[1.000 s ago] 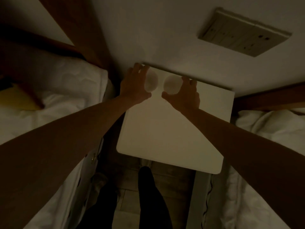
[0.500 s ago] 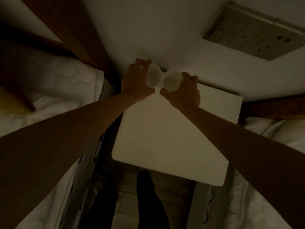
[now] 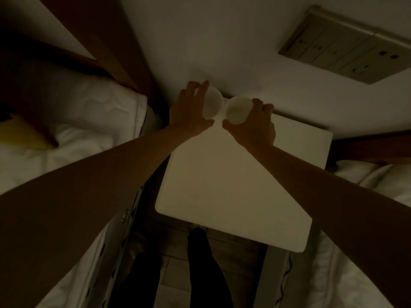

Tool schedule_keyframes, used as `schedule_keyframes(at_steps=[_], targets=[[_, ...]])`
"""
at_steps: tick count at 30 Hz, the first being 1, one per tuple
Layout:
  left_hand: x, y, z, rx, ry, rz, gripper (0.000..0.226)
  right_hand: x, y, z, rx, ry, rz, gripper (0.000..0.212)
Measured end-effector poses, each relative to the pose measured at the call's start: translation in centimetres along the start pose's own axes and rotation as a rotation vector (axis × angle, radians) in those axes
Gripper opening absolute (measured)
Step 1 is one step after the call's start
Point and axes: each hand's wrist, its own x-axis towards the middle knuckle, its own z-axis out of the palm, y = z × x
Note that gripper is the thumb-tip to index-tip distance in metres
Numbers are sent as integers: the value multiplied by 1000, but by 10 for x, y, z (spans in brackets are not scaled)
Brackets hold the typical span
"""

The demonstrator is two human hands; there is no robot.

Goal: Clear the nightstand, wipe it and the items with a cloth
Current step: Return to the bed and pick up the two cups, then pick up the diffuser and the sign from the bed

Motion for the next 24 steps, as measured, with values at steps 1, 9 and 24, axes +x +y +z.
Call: schedule_keyframes(at_steps=[1, 9, 24], targets=[[-1, 0, 0, -15, -11, -1, 111, 1, -1, 0, -1, -5, 4, 99], [-35, -12, -21, -86, -34, -37, 132, -19, 0, -27, -92, -69, -31, 112], [-279, -184, -92, -279, 347, -604, 116, -146, -178, 8, -266, -93, -736, 78]])
